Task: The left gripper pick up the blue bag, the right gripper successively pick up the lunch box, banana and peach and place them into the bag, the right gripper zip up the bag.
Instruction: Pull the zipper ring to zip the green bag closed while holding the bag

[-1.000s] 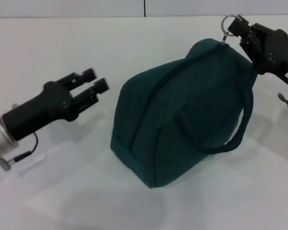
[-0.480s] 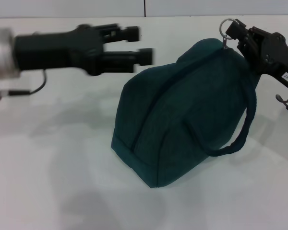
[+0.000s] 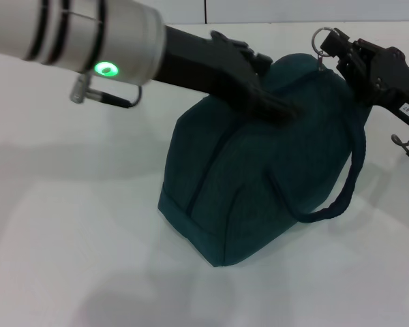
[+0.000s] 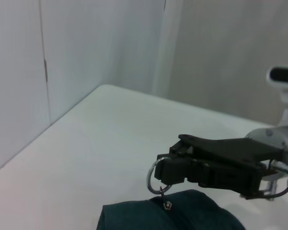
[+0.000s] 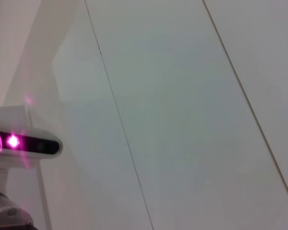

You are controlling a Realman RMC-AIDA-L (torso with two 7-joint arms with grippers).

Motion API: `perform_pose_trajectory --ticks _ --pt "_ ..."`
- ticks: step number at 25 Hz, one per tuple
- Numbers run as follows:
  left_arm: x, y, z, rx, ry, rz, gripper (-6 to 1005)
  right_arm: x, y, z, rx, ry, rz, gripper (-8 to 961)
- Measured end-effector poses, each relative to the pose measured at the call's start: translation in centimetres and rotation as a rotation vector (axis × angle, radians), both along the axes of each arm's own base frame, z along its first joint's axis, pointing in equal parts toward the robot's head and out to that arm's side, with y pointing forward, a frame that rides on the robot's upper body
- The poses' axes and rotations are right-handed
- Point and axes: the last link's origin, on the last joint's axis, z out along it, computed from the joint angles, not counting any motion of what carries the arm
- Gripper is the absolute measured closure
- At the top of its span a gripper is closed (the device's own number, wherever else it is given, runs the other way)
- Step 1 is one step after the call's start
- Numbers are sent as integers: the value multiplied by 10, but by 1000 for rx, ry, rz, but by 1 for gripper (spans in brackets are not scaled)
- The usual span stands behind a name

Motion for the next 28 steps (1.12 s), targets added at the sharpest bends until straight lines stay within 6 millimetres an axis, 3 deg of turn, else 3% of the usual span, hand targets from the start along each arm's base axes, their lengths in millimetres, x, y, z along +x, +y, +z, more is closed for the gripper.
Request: perform_pose_trajectory --ticks 6,15,28 --pt "5 -5 -11 -11 45 2 183 0 0 0 -1 0 0 931" --pt "-8 0 -9 17 38 26 243 0 0 0 -2 0 1 930" --pt "-9 0 -9 22 39 13 705 1 -1 0 -5 2 -4 929"
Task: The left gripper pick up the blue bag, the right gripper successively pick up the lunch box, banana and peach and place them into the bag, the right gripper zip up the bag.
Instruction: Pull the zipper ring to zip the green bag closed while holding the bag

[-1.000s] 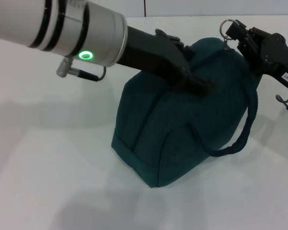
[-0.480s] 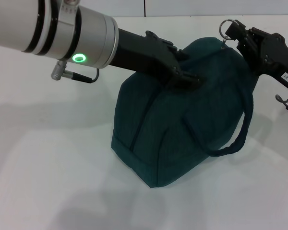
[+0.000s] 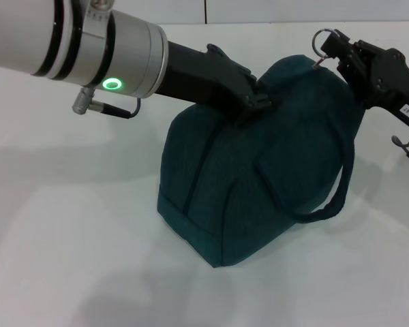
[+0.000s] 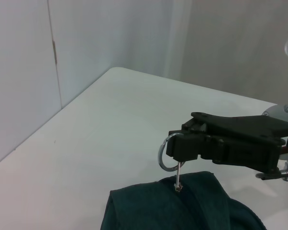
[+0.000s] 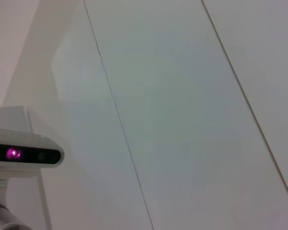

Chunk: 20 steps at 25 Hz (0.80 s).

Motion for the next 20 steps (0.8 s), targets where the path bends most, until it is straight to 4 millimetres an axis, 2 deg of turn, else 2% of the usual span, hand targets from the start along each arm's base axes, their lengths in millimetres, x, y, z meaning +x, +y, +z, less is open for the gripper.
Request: perform_pose_trajectory --ticks 9,20 --pt "-1 1 1 6 4 -12 846 3 -1 1 -2 12 -18 929" --pt "2 -1 3 0 -22 -24 941 34 -3 0 12 10 -205 928"
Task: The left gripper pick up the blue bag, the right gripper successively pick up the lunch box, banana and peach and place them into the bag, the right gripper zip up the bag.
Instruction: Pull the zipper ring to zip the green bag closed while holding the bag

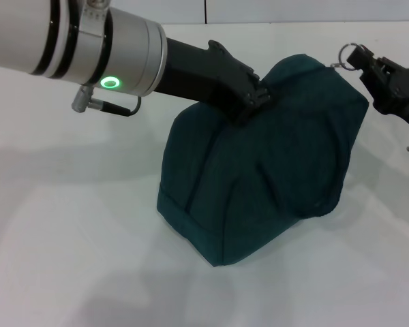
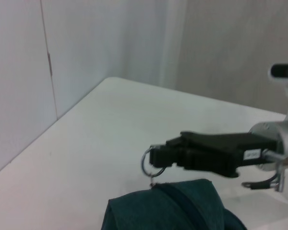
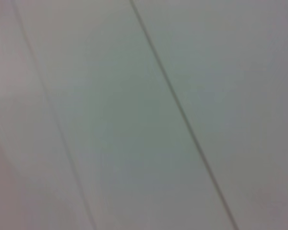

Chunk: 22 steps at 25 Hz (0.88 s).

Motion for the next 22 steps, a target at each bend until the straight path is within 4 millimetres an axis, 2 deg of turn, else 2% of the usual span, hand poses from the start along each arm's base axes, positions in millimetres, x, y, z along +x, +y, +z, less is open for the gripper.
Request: perform_pose_trajectory --ticks 8,22 --pt "2 0 8 -2 -46 -20 942 22 8 -9 -47 -53 -163 928" --pt "-2 2 9 10 -54 -13 922 19 7 -9 -51 -48 -138 927"
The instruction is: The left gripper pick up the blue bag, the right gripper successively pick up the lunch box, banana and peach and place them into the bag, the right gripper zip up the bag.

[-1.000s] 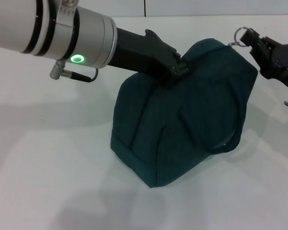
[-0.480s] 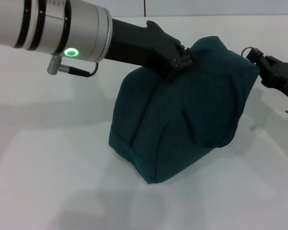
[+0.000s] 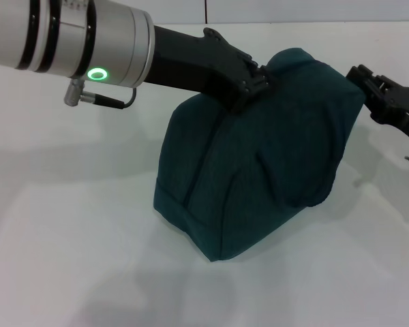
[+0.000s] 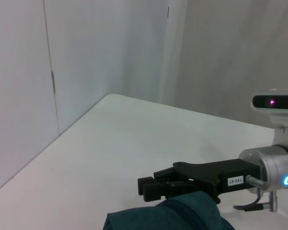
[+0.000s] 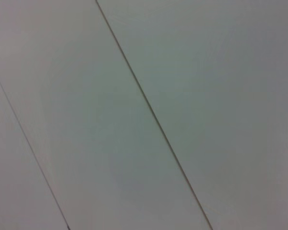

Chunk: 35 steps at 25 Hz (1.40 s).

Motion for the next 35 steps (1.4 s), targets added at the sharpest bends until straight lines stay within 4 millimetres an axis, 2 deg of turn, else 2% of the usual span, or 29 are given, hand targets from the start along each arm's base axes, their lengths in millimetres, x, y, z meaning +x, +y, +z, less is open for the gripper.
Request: perform_pose_trajectory --ticks 1,7,10,15,17,20,23,27,29,31,35 --pt "0 0 0 1 0 0 920 0 -1 1 4 4 1 927" --pt "-3 8 11 48 -22 14 911 7 -12 8 40 23 11 737" --pt "-6 11 15 66 -30 25 907 13 -19 13 59 23 6 546" --pt "-18 11 13 60 -40 50 900 19 -27 18 76 34 -1 302" --pt "-24 11 12 49 -58 71 897 19 -29 19 80 41 7 263" --pt "-31 13 16 56 -113 88 837 18 -34 24 89 57 37 203" --pt "-41 12 33 100 -215 72 776 13 -37 32 104 63 95 144" --pt "-54 2 59 183 -359 29 696 6 -53 54 130 37 256 86" --pt "-64 -7 66 201 -388 6 629 -1 -63 62 113 11 364 87" --pt "-78 -22 65 191 -365 -40 534 -6 -74 66 68 -20 469 89" --pt "-110 -49 51 142 -342 -111 371 -10 -93 59 -62 -73 610 94"
